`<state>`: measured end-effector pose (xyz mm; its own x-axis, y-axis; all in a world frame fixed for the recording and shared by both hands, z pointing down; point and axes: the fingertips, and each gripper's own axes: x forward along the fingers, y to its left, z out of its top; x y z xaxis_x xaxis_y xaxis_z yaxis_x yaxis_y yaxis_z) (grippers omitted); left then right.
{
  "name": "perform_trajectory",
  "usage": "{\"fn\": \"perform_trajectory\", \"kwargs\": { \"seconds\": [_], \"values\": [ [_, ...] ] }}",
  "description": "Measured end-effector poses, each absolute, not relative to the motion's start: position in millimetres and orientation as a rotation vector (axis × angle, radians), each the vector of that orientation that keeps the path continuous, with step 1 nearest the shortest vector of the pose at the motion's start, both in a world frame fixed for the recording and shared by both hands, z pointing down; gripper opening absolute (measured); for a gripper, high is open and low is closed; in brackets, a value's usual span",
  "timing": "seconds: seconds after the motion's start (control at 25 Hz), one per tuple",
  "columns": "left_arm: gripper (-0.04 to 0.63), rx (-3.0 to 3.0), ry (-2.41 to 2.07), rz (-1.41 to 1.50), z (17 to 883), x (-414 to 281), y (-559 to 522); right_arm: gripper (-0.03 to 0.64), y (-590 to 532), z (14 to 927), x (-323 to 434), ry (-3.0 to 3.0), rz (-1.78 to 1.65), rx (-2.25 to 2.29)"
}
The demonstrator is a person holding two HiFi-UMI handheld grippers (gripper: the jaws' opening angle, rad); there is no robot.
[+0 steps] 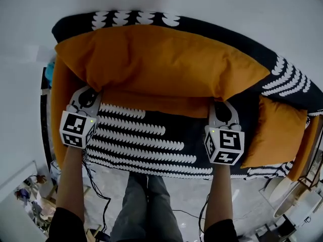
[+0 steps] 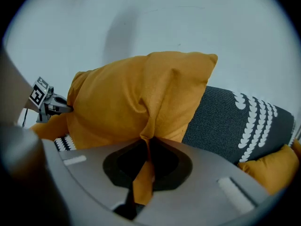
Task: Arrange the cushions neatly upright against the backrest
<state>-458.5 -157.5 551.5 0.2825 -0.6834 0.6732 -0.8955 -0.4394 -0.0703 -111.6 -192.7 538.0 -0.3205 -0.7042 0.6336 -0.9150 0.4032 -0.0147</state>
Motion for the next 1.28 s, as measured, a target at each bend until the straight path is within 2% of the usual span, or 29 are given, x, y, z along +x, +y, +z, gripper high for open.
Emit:
{"fn": "perform_trajectory", "kwargs": {
  "seconds": [0.2,0.36,0.48,0.68,0.88,1.08,1.28],
  "values": [
    [0.085,2.215,-1.449,0.905,555,-467,-162,0.062,-195,544,-110,-2.082,0.513,1.389],
    [0.18,2.183,-1.473,0.915,553,-474,-159,0.136,-190,542,-99,-2.056,0.53,1.432],
    [0.194,2.171,-1.474,0.902,550,-476,-155,0.169,-184,539,-94,-2.043,0.538,1.454],
    [0.199,2.165,-1.517,0.845,523,-482,-136,0.169,-160,513,-95,-2.066,0.526,1.488],
    [0.175,2.231,-1.527,0.773,484,-470,-113,0.107,-131,483,-99,-2.071,0.503,1.541],
    [0.087,2.306,-1.512,0.754,446,-451,-92,0.008,-105,446,-103,-2.072,0.499,1.608],
    [-0.002,2.342,-1.488,0.729,395,-441,-58,0.008,-72,395,-110,-2.085,0.506,1.643]
  ]
}}
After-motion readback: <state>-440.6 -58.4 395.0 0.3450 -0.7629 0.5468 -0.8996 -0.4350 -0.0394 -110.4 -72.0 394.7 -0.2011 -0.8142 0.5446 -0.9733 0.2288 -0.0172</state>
